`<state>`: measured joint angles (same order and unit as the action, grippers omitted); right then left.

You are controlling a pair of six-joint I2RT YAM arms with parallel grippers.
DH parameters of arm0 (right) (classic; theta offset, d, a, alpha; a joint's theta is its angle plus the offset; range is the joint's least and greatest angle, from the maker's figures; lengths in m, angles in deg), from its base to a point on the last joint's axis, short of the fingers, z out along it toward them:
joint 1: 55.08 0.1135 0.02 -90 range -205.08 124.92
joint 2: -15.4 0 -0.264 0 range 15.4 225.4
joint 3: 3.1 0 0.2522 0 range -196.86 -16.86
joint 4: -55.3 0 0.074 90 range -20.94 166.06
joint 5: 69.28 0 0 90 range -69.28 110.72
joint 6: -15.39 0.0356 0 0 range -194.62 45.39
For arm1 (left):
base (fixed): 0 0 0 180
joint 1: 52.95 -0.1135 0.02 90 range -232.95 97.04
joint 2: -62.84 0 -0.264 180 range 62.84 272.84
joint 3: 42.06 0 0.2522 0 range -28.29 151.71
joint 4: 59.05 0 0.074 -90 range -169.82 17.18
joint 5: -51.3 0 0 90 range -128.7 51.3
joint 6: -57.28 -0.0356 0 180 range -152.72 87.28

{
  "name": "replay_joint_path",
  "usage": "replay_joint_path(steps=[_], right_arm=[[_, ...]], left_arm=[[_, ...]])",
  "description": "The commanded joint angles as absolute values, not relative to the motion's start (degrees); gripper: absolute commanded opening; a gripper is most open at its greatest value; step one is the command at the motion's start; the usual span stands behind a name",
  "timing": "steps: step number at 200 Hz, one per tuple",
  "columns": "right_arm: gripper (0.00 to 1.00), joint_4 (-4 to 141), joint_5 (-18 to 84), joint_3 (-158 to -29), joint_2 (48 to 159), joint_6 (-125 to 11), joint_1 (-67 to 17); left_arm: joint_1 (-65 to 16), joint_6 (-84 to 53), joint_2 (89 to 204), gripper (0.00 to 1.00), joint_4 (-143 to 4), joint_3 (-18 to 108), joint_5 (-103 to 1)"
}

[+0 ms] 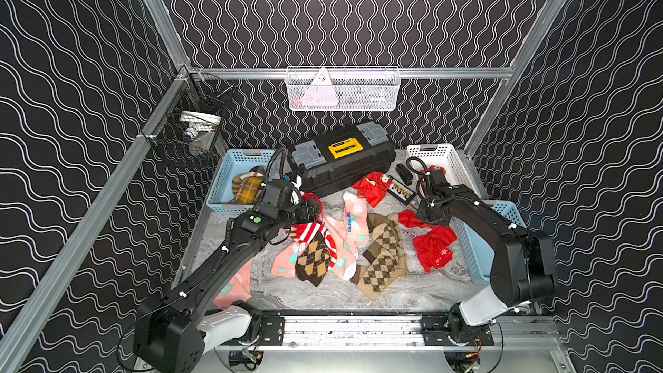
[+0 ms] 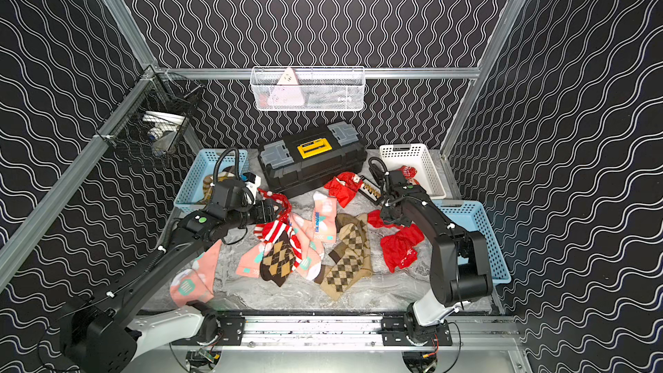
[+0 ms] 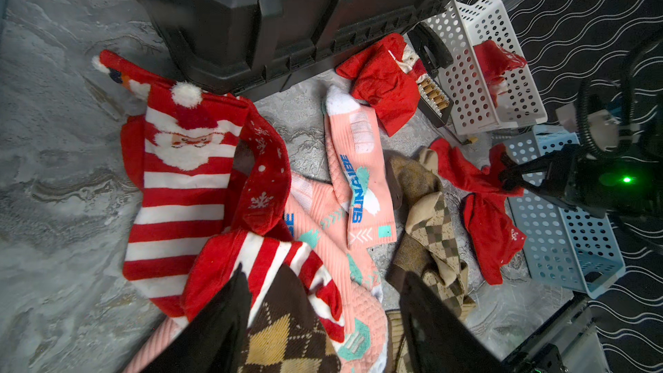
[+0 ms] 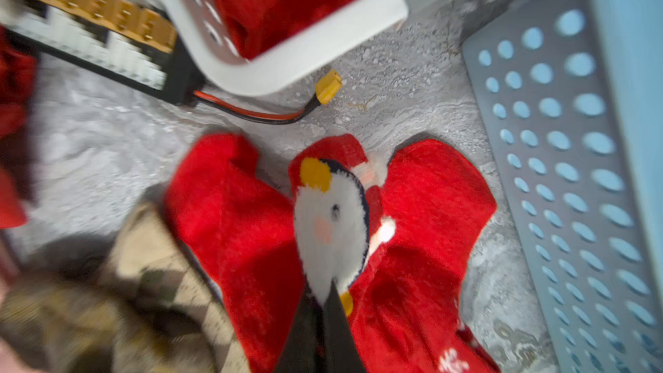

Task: Sort the socks into the basket by color
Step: Pick up the sock at the center of the board, then place the sock in the bin.

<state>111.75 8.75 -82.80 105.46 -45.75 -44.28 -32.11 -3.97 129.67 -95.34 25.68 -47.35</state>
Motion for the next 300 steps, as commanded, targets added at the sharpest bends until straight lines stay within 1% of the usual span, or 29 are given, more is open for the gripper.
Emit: replay_joint_path(steps=[1,23,42,63,82,110,141,158,176,188,213,252,300], right_arm=[[0.00,114.5,10.4,-84.7,103.1,-46.1,-43.9],[0.00,114.7,11.0,-86.8,100.7,-45.9,-43.9],[0.00,111.7,10.9,-89.2,99.3,-46.0,-43.9],[0.00,108.9,8.3,-95.0,100.8,-47.0,-44.1],[0.00,107.3,5.1,-101.8,104.8,-48.4,-45.2],[0.00,103.6,5.9,-111.1,111.3,-48.9,-50.2],[0.00,100.0,8.1,-122.7,121.0,-50.3,-54.9],[0.00,96.3,10.3,-125.4,125.4,-50.5,-57.2],[0.00,97.4,12.8,-129.4,130.3,-50.0,-59.3],[0.00,93.5,12.8,-127.4,130.8,-51.5,-58.8],[0.00,97.1,16.2,-129.2,136.5,-50.0,-59.8],[0.00,94.4,17.2,-122.0,139.8,-49.1,-59.7],[0.00,94.1,17.8,-119.7,143.3,-49.0,-59.7]], left_arm=[[-31.8,-3.8,129.8,0.70,-93.7,25.8,-46.6],[-31.0,-4.3,129.5,0.70,-94.1,25.8,-45.9],[-30.1,-4.9,129.8,0.70,-94.7,26.3,-45.7],[-29.2,-5.4,129.4,0.70,-94.8,26.2,-45.1],[-28.2,-5.7,128.4,0.70,-95.2,25.9,-44.7],[-26.8,-5.9,126.0,0.70,-96.1,25.1,-43.5],[-24.6,-5.0,122.5,0.70,-97.3,23.8,-42.8],[-23.3,-5.0,121.3,0.70,-98.4,23.6,-41.9],[-22.6,-4.8,120.1,0.70,-98.7,23.0,-41.3],[-22.4,-4.4,119.5,0.70,-98.5,22.3,-41.0],[-22.1,-4.3,119.9,0.70,-97.7,21.7,-41.0],[-21.3,-3.9,121.0,0.70,-95.9,20.6,-41.6],[-21.1,-3.8,120.1,0.70,-96.1,19.5,-41.0]])
